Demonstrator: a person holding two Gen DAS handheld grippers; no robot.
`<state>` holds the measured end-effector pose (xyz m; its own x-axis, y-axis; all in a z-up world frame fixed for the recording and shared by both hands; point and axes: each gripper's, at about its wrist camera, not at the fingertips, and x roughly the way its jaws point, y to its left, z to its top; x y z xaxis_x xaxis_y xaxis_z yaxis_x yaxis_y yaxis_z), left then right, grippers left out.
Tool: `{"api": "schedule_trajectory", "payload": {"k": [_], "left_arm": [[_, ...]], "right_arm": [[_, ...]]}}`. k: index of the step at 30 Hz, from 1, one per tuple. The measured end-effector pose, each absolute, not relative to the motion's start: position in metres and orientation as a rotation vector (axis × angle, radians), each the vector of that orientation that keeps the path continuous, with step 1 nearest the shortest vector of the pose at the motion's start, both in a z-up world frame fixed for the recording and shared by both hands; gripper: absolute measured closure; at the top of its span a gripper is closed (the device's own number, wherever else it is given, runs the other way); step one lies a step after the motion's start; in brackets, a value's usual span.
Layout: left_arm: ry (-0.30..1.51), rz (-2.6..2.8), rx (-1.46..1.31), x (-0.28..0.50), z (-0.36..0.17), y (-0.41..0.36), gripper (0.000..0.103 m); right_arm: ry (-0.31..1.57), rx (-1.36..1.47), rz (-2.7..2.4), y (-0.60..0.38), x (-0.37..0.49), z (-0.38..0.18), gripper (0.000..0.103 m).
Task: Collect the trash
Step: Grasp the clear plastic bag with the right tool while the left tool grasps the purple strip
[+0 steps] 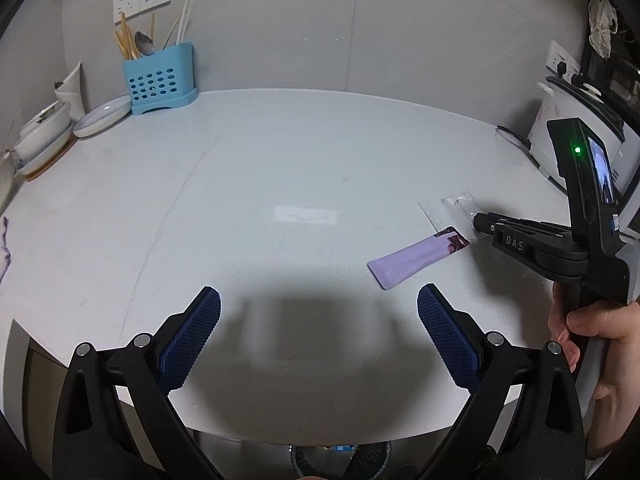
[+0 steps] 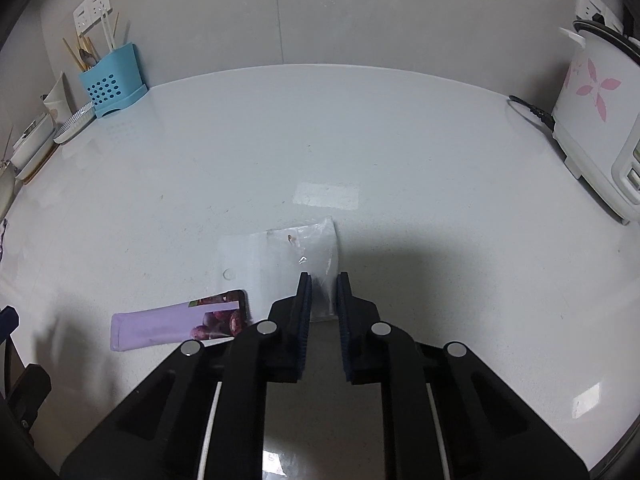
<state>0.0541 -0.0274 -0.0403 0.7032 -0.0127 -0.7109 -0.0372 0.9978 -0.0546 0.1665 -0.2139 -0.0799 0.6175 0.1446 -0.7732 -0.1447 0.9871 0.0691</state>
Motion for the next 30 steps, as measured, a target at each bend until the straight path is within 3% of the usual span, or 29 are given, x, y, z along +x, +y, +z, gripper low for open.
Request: {"api": "schedule_trajectory", "payload": {"k": [6, 30], "left_arm": [[0.798, 0.017, -0.056, 0.058, -0.042, -0.034, 0.006], [0.858, -0.159, 0.068, 0.125, -0.051, -0.095, 0.007]], "right_arm": [[0.866, 0.018, 0.145, -0.226, 0.163, -0.074, 0.099], [0.781, 0.023, 0.106, -0.281, 0.136, -0.042, 0.100]]}}
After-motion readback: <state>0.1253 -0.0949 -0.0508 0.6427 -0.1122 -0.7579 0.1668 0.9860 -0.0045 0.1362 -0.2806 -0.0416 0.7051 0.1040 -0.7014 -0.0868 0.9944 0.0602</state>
